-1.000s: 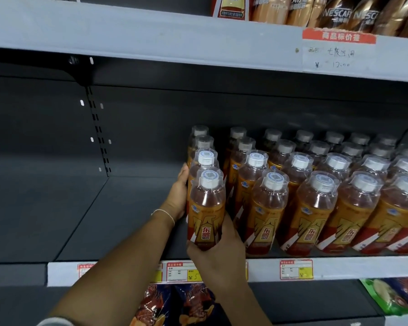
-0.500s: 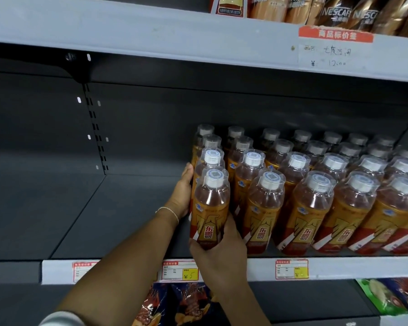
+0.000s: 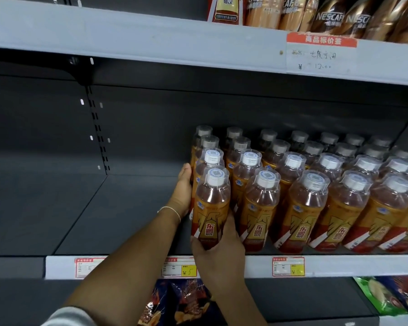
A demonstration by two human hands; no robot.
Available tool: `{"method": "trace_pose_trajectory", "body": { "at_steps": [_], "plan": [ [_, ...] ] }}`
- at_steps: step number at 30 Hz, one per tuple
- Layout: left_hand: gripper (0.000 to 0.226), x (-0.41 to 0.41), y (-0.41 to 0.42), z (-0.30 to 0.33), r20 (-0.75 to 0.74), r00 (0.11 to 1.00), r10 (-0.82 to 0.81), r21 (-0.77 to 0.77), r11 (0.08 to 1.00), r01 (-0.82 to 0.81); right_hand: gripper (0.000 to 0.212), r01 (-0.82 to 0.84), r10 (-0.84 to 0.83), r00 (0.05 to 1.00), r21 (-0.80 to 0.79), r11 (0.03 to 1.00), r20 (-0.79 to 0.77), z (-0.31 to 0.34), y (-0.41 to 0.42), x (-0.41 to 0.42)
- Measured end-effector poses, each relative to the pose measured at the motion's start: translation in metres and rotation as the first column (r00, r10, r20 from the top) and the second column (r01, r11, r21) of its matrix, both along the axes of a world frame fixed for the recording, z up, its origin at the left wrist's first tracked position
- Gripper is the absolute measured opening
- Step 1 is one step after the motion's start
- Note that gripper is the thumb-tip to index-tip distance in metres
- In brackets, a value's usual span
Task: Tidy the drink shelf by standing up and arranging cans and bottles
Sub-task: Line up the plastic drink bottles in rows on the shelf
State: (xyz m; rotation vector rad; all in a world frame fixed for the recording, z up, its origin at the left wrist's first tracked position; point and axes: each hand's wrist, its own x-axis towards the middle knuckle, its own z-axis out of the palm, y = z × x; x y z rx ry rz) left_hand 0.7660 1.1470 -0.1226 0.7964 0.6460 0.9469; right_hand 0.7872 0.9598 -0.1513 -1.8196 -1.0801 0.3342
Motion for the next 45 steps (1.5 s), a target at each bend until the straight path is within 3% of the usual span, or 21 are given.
{"method": "trace_pose_trajectory", "body": {
  "at_steps": [16,22,28,36,38,41,43,45],
  "plan": [
    [0.069,-0.007,-0.038,0.011,-0.068,0.997,-0.036,0.001,0.999,0.036,0.106,-0.020,0.020,1.000,0.000,1.000,0.011,0.001,-0.003,0.004],
    [0.068,-0.013,-0.042,0.002,-0.128,0.991,0.050,0.006,0.999,-0.050,0.107,-0.064,0.064,0.998,-0.007,0.998,-0.003,0.002,-0.007,0.008],
    [0.061,-0.024,-0.078,-0.013,-0.070,0.985,0.159,0.048,0.987,-0.155,0.096,-0.090,0.091,0.995,-0.031,0.995,0.041,-0.002,-0.015,0.015],
    [0.065,-0.020,-0.105,-0.003,-0.223,0.946,0.235,0.115,0.970,-0.214,0.084,-0.163,0.167,0.984,-0.065,0.984,0.067,0.002,-0.019,0.023],
    [0.065,-0.021,-0.108,-0.008,-0.241,0.936,0.255,0.147,0.963,-0.225,0.072,-0.153,0.153,0.984,-0.004,0.988,0.094,0.003,-0.029,0.025],
    [0.072,-0.024,-0.117,-0.012,-0.243,0.933,0.267,0.202,0.954,-0.221,0.024,-0.064,0.005,0.979,0.280,0.958,0.206,0.001,-0.050,0.040],
    [0.087,-0.024,-0.121,-0.014,-0.243,0.937,0.251,0.222,0.955,-0.198,0.023,0.053,-0.162,0.960,0.422,0.905,0.227,-0.003,-0.056,0.058],
    [0.093,-0.023,-0.125,-0.015,-0.249,0.933,0.258,0.248,0.949,-0.196,0.029,0.095,-0.194,0.962,0.428,0.899,0.193,-0.003,-0.057,0.072]
  ]
}}
